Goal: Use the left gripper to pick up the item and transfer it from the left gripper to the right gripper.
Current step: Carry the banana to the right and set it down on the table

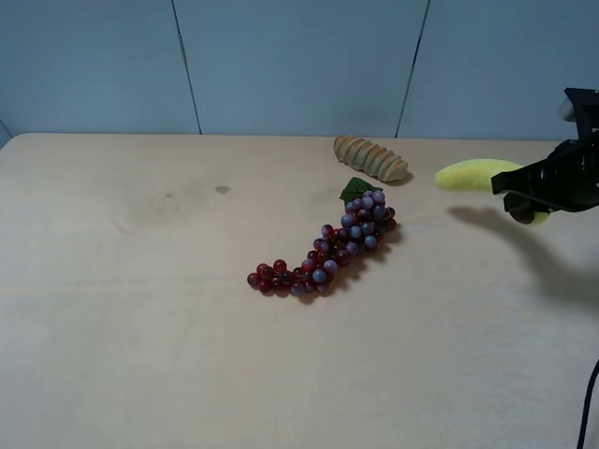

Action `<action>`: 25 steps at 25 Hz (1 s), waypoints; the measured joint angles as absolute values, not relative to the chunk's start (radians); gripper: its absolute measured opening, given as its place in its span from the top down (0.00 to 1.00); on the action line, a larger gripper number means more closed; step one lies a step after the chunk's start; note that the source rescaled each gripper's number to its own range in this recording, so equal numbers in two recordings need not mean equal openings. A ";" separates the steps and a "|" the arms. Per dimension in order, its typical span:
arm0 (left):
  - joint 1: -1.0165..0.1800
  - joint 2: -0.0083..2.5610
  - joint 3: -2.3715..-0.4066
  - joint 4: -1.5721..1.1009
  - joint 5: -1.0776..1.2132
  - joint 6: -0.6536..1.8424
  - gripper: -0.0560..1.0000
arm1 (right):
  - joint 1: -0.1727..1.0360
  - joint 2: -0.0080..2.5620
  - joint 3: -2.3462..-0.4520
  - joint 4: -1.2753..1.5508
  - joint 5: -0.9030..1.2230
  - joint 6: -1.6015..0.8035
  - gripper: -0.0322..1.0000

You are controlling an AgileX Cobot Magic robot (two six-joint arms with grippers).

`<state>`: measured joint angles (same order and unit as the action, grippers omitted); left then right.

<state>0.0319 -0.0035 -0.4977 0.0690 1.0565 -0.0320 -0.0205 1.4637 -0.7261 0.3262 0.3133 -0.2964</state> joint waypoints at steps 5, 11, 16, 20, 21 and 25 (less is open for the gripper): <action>0.032 -0.004 -0.498 0.069 1.056 -0.032 0.02 | -0.069 1.546 -0.727 0.327 0.278 -0.289 0.96; 0.032 -0.004 -0.498 0.069 1.056 -0.032 0.02 | -0.079 1.626 -0.727 0.327 0.256 -0.282 0.96; 0.032 -0.004 -0.498 0.069 1.056 -0.032 0.02 | -0.080 1.642 -0.727 0.327 0.254 -0.279 0.96; 0.032 -0.004 -0.498 0.069 1.056 -0.032 0.02 | -0.080 1.643 -0.727 0.327 0.258 -0.278 0.45; 0.032 -0.004 -0.498 0.069 1.056 -0.032 0.02 | -0.080 1.644 -0.727 0.327 0.263 -0.278 0.27; 0.032 -0.004 -0.498 0.069 1.056 -0.032 0.02 | -0.080 1.645 -0.727 0.326 0.285 -0.278 0.04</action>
<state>0.0319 -0.0035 -0.4977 0.0690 1.0565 -0.0320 -0.0799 1.6452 -0.7270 0.3261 0.2848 -0.2777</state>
